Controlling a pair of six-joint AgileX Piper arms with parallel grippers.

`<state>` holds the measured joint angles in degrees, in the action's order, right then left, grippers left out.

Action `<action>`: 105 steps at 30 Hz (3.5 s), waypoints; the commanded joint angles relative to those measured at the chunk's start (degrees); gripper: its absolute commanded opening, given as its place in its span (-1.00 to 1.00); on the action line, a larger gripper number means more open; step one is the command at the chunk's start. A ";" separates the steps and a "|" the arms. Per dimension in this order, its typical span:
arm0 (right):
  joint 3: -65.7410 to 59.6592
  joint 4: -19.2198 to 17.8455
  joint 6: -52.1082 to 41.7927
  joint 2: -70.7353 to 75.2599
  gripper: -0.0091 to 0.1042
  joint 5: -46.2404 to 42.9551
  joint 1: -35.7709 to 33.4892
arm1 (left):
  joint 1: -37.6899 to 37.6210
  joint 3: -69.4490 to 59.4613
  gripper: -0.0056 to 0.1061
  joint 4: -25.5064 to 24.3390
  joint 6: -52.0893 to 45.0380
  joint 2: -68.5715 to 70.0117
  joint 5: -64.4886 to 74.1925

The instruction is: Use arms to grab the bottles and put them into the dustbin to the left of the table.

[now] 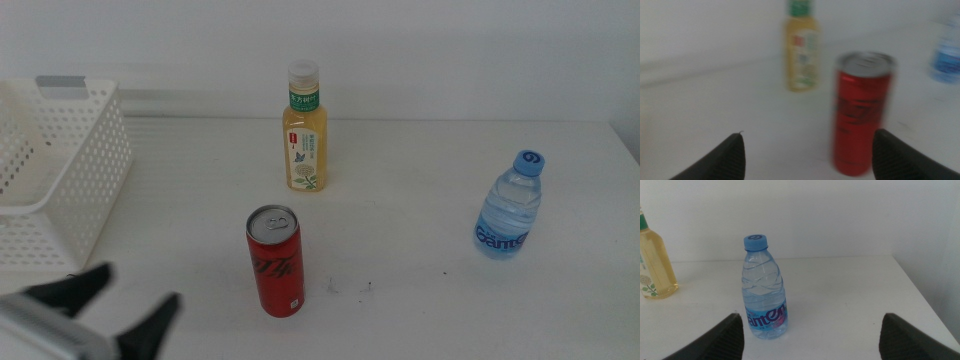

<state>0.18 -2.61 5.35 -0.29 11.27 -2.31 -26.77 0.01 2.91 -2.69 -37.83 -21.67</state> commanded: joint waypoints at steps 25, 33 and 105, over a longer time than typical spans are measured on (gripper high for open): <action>-0.18 -0.23 -0.25 0.29 0.78 -0.85 0.30 | -16.16 -0.01 0.59 5.22 -0.43 -32.71 -29.96; -0.18 -0.23 -0.25 0.29 0.78 -0.85 0.30 | -16.06 -0.01 0.59 6.32 -0.92 -38.99 -36.14; -0.18 -0.23 0.21 0.29 0.78 -0.85 0.30 | -8.27 37.56 -0.70 27.15 -26.03 -35.78 11.41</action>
<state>0.18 -2.61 5.56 -0.29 11.27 -2.31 -36.67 34.55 28.04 -24.96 -75.99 -14.23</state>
